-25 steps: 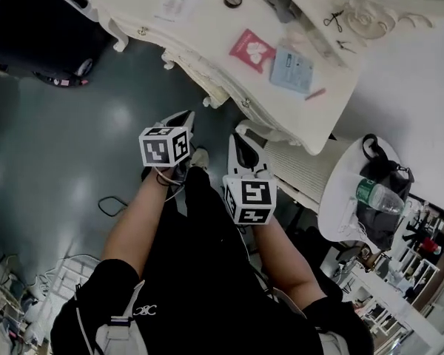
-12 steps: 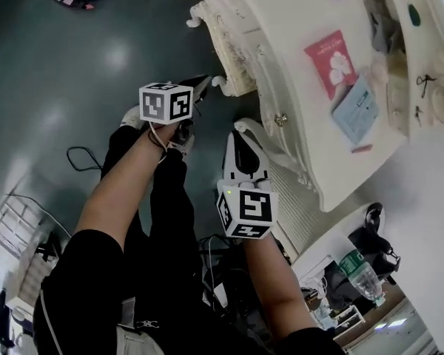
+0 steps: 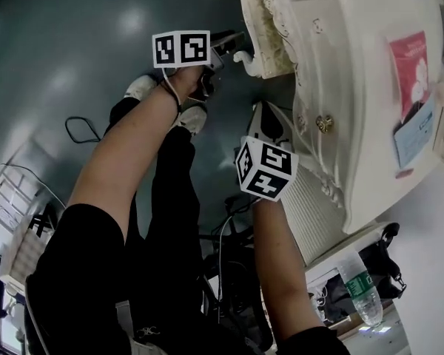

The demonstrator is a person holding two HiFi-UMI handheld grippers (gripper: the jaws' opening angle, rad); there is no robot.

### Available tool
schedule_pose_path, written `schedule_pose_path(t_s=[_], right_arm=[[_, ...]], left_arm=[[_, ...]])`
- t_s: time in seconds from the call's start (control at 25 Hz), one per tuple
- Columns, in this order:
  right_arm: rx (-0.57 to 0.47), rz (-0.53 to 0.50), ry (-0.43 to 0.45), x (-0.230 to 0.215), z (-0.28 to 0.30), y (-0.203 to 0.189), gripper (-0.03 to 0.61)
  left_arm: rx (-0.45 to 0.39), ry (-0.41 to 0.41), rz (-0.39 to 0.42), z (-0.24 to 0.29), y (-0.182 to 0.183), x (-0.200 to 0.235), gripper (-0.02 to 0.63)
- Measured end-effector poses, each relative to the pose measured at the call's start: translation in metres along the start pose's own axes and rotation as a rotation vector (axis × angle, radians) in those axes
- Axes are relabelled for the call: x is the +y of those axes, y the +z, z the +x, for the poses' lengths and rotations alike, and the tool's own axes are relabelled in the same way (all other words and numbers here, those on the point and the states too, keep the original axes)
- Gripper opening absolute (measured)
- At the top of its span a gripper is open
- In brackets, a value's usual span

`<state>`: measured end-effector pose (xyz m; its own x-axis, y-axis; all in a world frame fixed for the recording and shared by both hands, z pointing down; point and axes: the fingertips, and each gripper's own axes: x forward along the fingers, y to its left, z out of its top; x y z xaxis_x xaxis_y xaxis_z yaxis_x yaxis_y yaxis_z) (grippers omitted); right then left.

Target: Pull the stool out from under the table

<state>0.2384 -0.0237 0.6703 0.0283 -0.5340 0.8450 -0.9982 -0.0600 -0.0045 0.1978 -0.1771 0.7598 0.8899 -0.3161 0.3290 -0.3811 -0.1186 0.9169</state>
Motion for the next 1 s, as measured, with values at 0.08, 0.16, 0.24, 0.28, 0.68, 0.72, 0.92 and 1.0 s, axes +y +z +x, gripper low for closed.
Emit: schedule_pose_path(t_s=[0.08,0.16,0.24,0.28,0.68,0.72,0.92,1.0], right_arm=[[0.025,-0.003,0.01,0.002,0.017,-0.008,0.006],[0.045,-0.009,0.022,0.005,0.03,-0.013,0.006],[0.06,-0.017,0.036,0.007,0.04,-0.016,0.006],[0.066,-0.021,0.042,0.007,0.043,-0.017,0.006],[0.103,0.005,0.055,-0.005,0.056,-0.037,0.006],[0.106,0.003,0.055,-0.006,0.056,-0.039,0.006],[0.111,-0.001,0.059,-0.014,0.059,-0.045,0.006],[0.101,-0.001,0.06,-0.016,0.061,-0.044,0.006]], left_arm=[[-0.016,-0.025,-0.034,0.014,0.008,0.004,0.15],[-0.017,-0.041,-0.049,0.029,0.016,0.008,0.169],[-0.008,-0.044,-0.061,0.042,0.021,0.014,0.175],[-0.008,-0.043,-0.073,0.048,0.023,0.017,0.187],[0.005,-0.043,-0.162,0.089,0.01,0.032,0.452],[-0.005,-0.045,-0.173,0.092,0.009,0.033,0.465],[-0.05,-0.043,-0.201,0.104,0.009,0.05,0.552],[-0.052,-0.076,-0.197,0.107,0.009,0.053,0.592]])
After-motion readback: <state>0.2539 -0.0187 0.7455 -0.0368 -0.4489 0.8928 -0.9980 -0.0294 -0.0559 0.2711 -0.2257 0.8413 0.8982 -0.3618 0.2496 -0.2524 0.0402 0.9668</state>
